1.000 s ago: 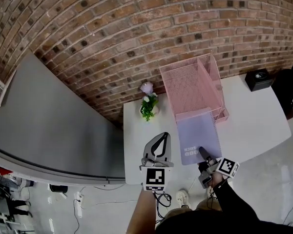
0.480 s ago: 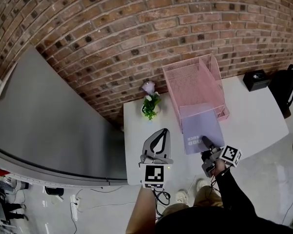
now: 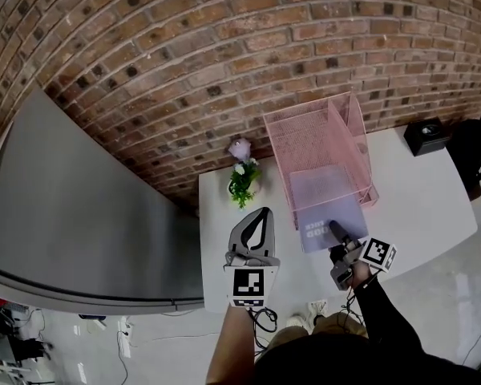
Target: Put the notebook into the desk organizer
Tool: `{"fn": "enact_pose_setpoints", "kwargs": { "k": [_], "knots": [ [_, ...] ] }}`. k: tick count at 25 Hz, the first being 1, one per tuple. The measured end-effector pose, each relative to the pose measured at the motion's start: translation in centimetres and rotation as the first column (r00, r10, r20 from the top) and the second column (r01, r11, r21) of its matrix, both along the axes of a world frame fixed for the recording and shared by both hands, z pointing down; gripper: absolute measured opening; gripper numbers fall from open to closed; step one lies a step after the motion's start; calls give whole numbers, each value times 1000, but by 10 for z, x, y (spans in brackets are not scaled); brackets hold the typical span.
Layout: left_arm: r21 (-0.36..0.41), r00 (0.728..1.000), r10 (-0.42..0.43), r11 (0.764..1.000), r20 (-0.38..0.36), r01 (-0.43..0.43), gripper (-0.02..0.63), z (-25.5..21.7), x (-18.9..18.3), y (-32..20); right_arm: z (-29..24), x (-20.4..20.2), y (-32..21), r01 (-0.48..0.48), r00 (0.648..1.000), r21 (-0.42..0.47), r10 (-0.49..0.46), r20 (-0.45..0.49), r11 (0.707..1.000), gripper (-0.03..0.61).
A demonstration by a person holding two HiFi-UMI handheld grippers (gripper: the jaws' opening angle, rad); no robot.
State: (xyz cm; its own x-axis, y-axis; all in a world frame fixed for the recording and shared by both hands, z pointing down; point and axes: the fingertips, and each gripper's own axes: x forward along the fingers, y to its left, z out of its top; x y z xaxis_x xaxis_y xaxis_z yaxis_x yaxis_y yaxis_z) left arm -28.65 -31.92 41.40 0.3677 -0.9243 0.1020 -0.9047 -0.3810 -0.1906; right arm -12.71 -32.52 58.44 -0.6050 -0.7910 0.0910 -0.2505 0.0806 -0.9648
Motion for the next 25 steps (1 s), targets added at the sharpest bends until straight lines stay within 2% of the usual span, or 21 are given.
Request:
{"fn": "enact_pose_setpoints", "kwargs": {
  "k": [5, 7, 11, 25],
  "knots": [
    [-8, 1000, -11, 1000, 6, 12, 9, 4, 13, -21, -5, 1, -19, 31, 999, 29, -32, 17, 999, 29],
    [-12, 1000, -15, 1000, 11, 15, 9, 6, 18, -28, -14, -2, -26, 41, 997, 62, -44, 57, 997, 29],
    [-15, 999, -24, 1000, 28, 24, 9, 8, 24, -36, -10, 1, -36, 42, 998, 47, -45, 52, 998, 29],
    [-19, 997, -54, 998, 54, 55, 9, 6, 12, -37, -15, 2, -77, -2, 997, 81, -4, 71, 997, 31]
  ]
}}
